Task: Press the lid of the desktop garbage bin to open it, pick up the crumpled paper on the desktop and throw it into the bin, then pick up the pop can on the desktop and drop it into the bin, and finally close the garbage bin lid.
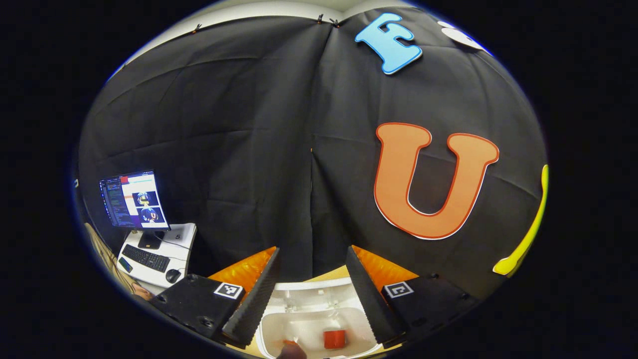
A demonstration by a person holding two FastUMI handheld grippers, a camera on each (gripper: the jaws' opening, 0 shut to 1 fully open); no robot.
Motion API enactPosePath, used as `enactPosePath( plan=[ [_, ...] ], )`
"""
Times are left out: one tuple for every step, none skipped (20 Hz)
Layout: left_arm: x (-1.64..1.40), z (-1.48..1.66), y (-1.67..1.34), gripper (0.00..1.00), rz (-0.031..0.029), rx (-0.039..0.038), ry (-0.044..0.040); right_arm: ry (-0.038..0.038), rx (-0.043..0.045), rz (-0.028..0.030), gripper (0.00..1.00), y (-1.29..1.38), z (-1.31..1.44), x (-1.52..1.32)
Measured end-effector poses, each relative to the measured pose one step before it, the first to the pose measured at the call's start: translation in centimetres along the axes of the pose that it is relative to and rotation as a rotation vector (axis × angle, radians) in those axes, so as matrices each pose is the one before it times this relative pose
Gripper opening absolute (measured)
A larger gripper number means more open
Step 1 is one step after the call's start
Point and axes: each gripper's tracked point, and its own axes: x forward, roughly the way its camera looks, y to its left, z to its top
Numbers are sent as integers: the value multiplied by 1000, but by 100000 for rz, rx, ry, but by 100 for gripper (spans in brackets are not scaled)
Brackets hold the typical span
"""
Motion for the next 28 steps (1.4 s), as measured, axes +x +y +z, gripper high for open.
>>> enactPosePath(
  plan=[
    [-454,-424,209,87,-73,-347,651,-208,830,195,90,-190,116,-209],
    [-620,-522,-14,88,-351,-959,602,-382,499,277,90,-149,89,-145],
    [-455,-507,-172,88,-485,-918,429,-379,164,361,90,-185,183,-56],
    [-645,-602,-85,88,-164,-410,595,-448,103,537,90,-138,78,-196],
    [-685,-416,-295,87,-53,218,-55,-344,266,473,90,-158,62,-117],
    [-599,-556,-191,88,89,810,104,-227,306,498,90,-214,13,-65],
    [-615,-749,-218,88,58,722,497,-390,76,404,90,-177,51,-235],
    [-527,-915,-265,88,46,340,826,-287,-205,274,90,-223,-20,-252],
    [-555,-1036,-234,88,-389,-96,1580,-29,-243,161,90,-216,-137,-209],
    [-427,-1165,-153,88,-185,-740,1889,300,-51,-312,90,-387,-250,-159],
    [-472,-1104,-278,88,-380,-800,1752,466,543,-284,90,-345,-225,-190],
    [-348,-1040,-138,89,19,-322,1701,366,604,-222,90,-403,-226,-198],
    [-196,-914,-159,89,28,206,1104,629,218,8,90,-374,-272,-51],
    [-17,-922,-310,89,-335,647,947,570,-424,-636,90,-490,-341,75],
    [108,-1118,-166,89,-527,997,1091,476,-755,-1290,90,-777,-216,-35],
    [42,-1088,-517,89,-1565,625,1236,-28,-594,-927,90,-544,-136,-12],
    [94,-907,-169,89,-571,98,263,182,-436,-1144,90,-637,-195,10],
    [212,-616,162,87,-181,522,-774,476,0,-559,90,-359,-196,-66],
    [81,-600,37,87,86,1149,-512,486,73,-434,90,-290,-205,-80],
    [148,-807,12,87,97,1138,611,240,-130,-207,90,-109,-178,-85],
    [88,-894,-124,87,227,770,1033,-68,-250,59,90,-54,-11,-57],
    [122,-669,-69,87,126,180,430,255,75,569,90,47,-157,35],
    [144,-593,8,87,-89,341,-83,139,587,1156,90,145,-105,-4],
    [207,-471,22,87,-592,-79,-227,24,189,106,90,-54,-107,-46],
    [22,-343,58,87,-329,574,-41,-184,163,-201,90,-153,25,37],
    [101,-372,20,87,-208,694,215,50,419,-71,90,-167,-73,27],
    [184,-542,80,87,-209,-550,416,170,391,36,90,-57,-112,15],
    [-22,-573,-31,87,127,-755,1707,197,130,-46,90,-13,-144,61]
  ],
)
